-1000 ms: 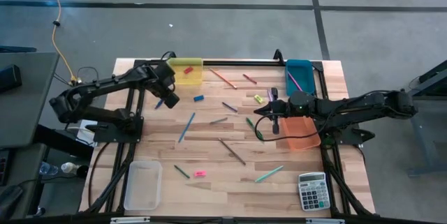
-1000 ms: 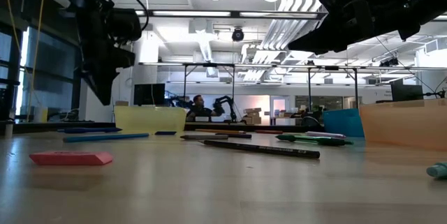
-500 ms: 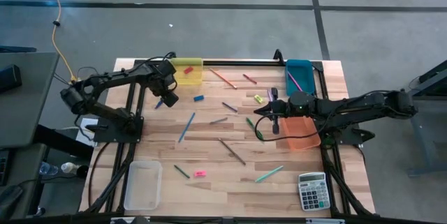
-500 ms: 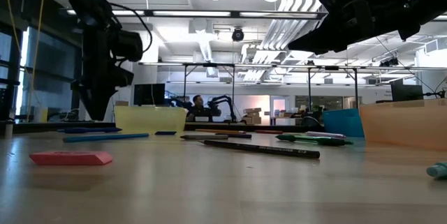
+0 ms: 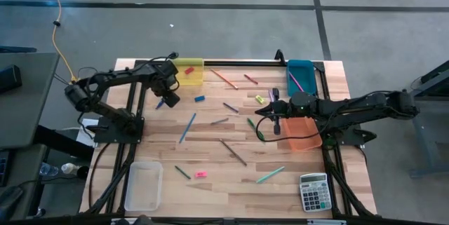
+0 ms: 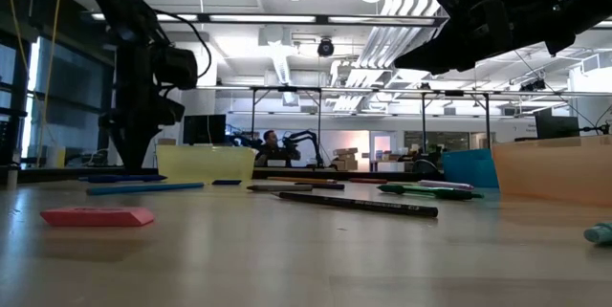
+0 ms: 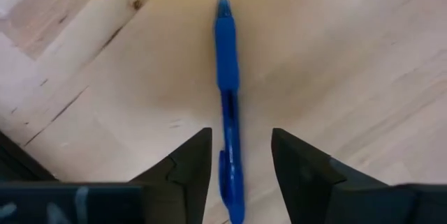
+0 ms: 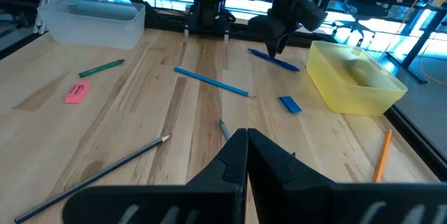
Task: Sort crayons/erasers/pens/pencils in bins
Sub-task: Put the blue pen into the white bin
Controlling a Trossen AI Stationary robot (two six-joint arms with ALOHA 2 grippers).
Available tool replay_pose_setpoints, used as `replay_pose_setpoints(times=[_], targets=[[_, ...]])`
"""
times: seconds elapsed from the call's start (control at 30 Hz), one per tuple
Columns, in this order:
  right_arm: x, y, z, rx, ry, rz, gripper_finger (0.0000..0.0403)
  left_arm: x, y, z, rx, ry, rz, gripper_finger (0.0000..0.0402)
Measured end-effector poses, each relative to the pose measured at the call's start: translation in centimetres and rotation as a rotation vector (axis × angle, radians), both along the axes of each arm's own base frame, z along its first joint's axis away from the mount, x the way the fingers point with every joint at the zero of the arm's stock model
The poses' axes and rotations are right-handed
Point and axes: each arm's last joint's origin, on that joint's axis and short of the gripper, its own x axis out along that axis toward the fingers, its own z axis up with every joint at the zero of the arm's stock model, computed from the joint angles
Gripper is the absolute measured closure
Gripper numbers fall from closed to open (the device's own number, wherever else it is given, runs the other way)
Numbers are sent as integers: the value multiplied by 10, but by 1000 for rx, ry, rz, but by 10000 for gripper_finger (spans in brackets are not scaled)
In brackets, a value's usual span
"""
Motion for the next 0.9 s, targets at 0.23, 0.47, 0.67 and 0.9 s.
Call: replay_pose_setpoints(times=[0.23,0.47,0.67,0.9], targets=[[0,0,0,0,0,0,401,8,-3,-11,9,95,-11,264],[0,0,0,5,0,-1,401,11,-5,-15,-35,91,-44,272],[0,0,0,4,-1,-1,401,15,-7,-19,-138,-7,-70,297],[0,0,0,4,-1,-1,401,21,-11,-23,-155,14,-125,333]])
